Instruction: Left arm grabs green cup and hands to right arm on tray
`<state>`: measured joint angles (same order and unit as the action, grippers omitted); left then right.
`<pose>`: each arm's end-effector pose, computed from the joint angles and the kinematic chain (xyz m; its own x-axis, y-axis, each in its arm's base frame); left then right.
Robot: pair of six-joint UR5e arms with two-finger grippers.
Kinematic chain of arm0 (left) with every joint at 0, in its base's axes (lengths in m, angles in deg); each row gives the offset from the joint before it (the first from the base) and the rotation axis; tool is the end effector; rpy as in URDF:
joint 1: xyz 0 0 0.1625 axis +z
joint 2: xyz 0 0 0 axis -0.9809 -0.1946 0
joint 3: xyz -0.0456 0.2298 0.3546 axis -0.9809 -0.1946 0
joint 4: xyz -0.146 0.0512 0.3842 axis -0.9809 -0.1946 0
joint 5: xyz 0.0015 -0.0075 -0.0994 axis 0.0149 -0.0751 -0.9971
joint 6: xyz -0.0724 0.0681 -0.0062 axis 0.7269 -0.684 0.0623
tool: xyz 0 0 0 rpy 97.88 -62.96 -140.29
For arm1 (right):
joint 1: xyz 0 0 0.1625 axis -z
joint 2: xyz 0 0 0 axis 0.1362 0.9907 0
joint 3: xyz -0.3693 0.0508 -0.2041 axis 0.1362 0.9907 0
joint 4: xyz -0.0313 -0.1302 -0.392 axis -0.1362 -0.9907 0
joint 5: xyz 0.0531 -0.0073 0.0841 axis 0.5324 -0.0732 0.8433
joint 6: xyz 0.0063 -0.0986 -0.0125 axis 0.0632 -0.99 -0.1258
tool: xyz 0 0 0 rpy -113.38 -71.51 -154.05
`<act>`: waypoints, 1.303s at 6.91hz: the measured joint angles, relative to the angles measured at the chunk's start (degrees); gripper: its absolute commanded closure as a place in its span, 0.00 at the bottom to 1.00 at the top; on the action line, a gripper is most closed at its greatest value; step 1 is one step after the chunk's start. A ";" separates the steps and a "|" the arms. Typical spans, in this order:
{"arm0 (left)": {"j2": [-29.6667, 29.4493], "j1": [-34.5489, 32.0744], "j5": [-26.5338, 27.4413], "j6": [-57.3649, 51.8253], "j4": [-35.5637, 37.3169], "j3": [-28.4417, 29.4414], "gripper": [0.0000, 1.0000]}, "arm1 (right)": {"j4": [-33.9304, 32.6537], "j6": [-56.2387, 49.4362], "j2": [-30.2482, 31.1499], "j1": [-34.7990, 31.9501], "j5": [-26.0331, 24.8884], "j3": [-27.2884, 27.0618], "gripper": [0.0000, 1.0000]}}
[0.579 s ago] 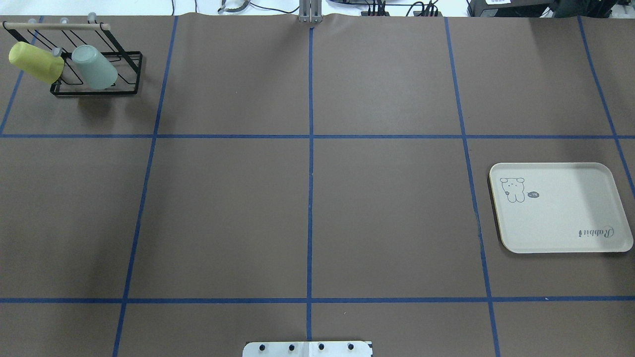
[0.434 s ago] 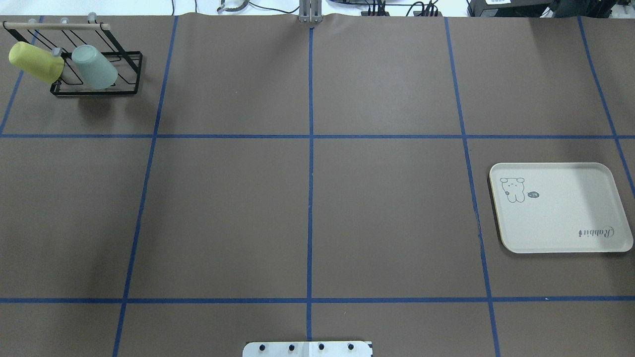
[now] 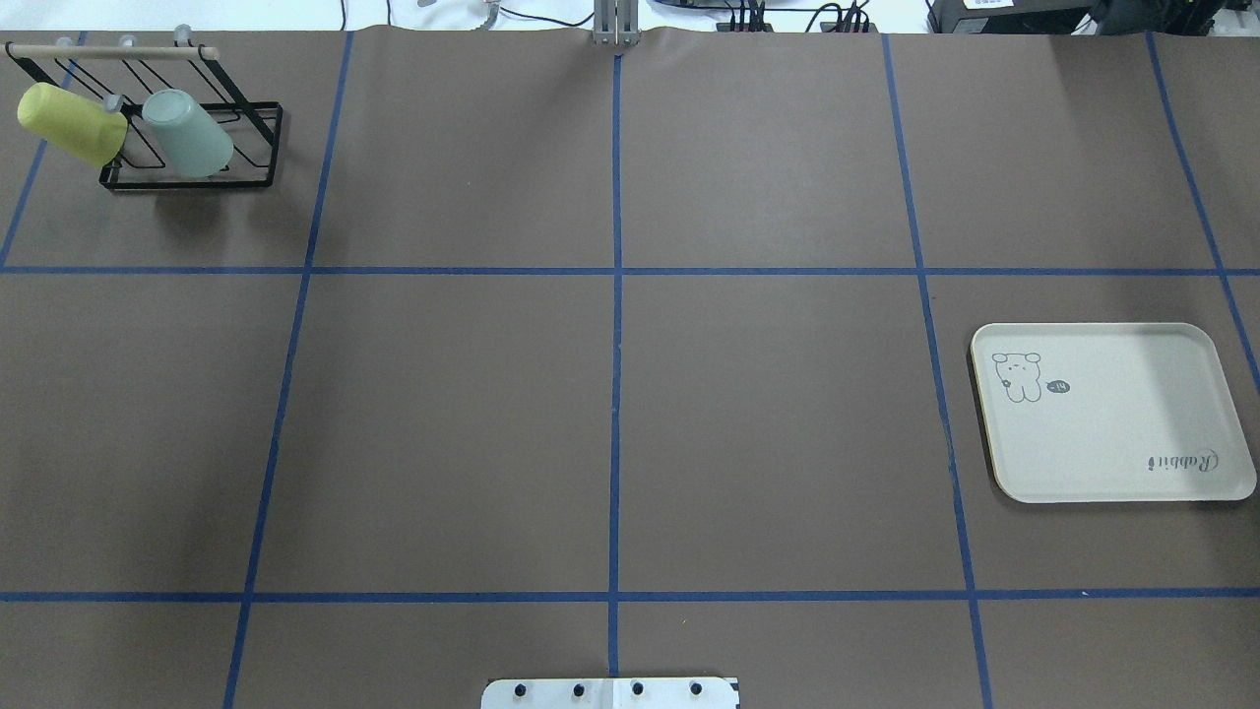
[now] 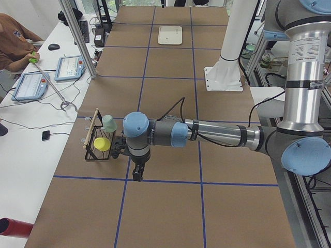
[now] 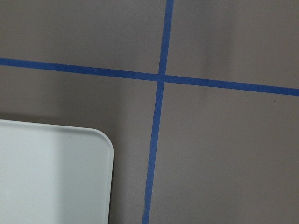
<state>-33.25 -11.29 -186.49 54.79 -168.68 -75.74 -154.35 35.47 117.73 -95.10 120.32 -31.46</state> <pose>-0.0673 -0.4911 0.6051 0.7403 0.1387 -0.6578 -0.0746 0.9894 0.1247 0.0406 -0.4974 0.6523 0.7137 -0.0954 0.6939 0.1188 0.9928 0.0143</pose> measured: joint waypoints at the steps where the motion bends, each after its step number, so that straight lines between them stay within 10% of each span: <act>1: -3.05 0.03 0.15 0.08 4.32 -0.55 0.00 | 0.00 -0.02 -0.05 0.01 0.02 0.00 0.00; 4: -13.44 0.90 -2.40 0.07 13.03 -2.53 0.00 | 0.04 0.03 -0.30 0.08 0.16 -0.26 0.00; 9: -16.71 12.27 -3.52 32.88 -19.94 3.32 0.00 | 0.09 0.01 -0.59 0.09 0.26 -0.70 0.00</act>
<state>-49.95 0.98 -190.01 87.67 -188.62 -72.43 -154.27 35.48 117.13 -95.01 120.58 -32.16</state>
